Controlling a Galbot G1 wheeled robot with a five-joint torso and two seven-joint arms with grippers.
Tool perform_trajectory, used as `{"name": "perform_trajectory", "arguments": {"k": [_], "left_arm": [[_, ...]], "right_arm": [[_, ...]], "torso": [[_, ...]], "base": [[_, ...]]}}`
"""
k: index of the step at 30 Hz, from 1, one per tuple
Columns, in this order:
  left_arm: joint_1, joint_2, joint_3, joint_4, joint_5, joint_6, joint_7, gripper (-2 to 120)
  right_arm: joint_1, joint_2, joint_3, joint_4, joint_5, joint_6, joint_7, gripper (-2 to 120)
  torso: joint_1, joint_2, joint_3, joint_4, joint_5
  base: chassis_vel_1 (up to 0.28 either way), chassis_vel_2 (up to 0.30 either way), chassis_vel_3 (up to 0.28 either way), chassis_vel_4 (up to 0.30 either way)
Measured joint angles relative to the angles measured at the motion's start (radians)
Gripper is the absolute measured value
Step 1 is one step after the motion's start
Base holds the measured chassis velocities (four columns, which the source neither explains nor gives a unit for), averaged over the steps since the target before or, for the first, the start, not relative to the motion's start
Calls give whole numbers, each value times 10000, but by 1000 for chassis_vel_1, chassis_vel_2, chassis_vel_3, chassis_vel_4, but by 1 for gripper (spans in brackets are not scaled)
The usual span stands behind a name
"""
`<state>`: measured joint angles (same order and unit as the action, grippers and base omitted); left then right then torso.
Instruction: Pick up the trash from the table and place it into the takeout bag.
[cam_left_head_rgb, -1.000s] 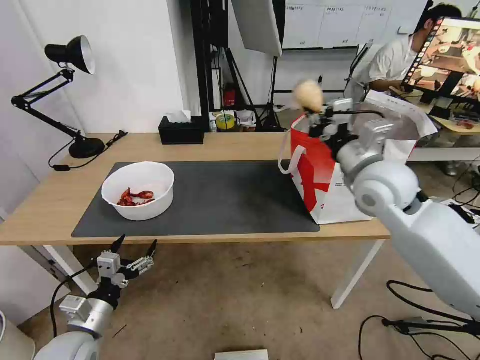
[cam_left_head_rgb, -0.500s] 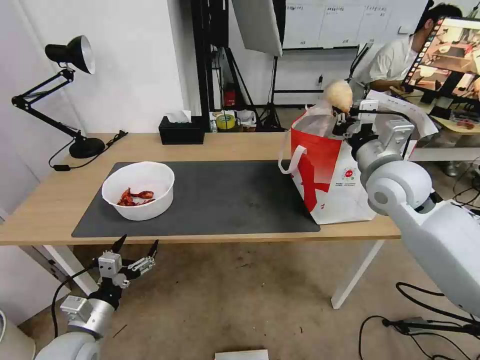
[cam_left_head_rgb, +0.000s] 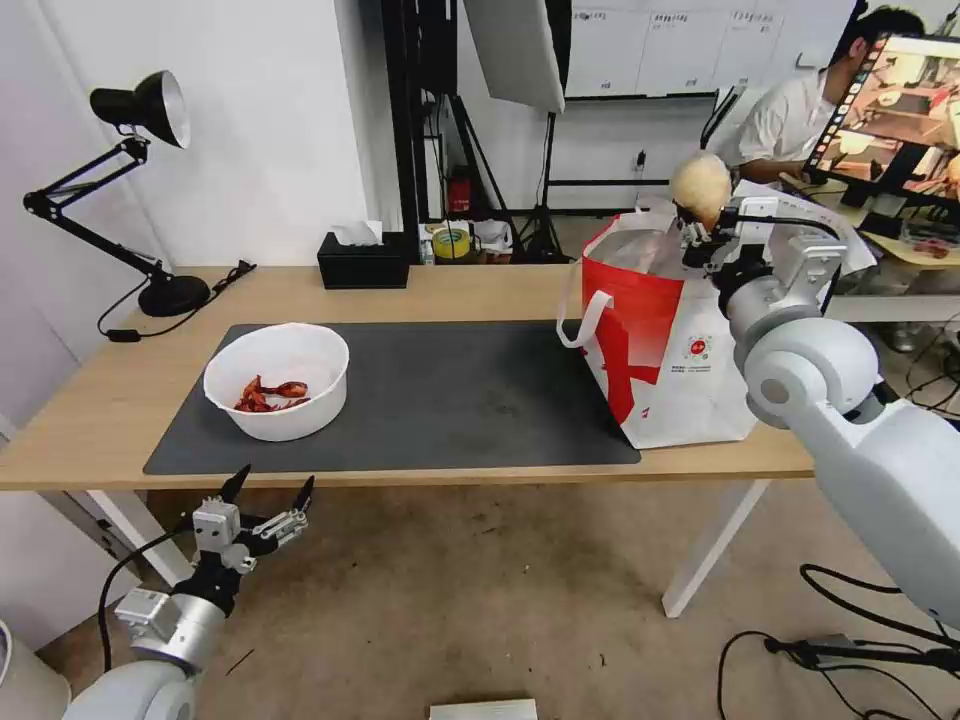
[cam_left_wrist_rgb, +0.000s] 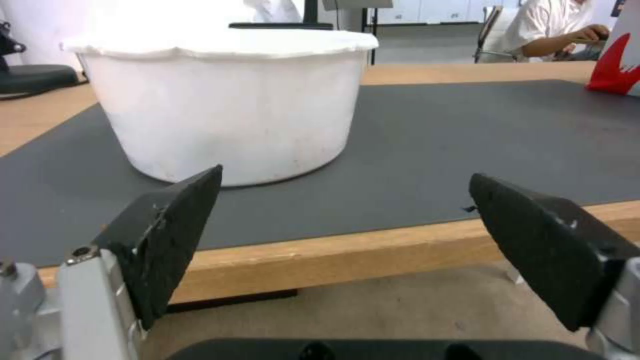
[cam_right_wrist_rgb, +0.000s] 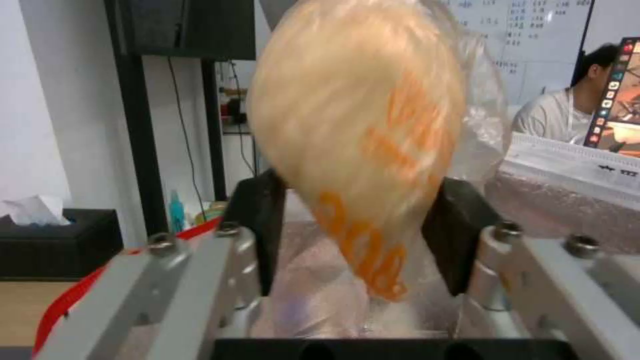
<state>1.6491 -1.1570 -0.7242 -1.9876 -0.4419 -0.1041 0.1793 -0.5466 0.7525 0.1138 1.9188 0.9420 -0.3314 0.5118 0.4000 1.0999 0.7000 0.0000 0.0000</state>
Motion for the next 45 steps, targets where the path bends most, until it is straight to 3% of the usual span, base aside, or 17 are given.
{"name": "perform_trajectory", "arguments": {"k": [14, 36, 45], "left_arm": [[11, -31, 47, 33, 27, 0, 0, 100], [9, -27, -65, -12, -18, 12, 1, 100], [-61, -6, -66, -14, -38, 19, 1, 100]], "right_arm": [[59, -12, -79, -45, 93, -44, -46, 99], [-26, -26, -144, 194, 135, 5, -294, 100], [-917, -399, 169, 1288, 449, 739, -1984, 100]], "torso": [[0, 0, 0, 0, 0], [0, 0, 0, 0, 0], [0, 1, 0, 1, -1]], "base": [[0, 0, 0, 0], [0, 0, 0, 0], [0, 0, 0, 0]]}}
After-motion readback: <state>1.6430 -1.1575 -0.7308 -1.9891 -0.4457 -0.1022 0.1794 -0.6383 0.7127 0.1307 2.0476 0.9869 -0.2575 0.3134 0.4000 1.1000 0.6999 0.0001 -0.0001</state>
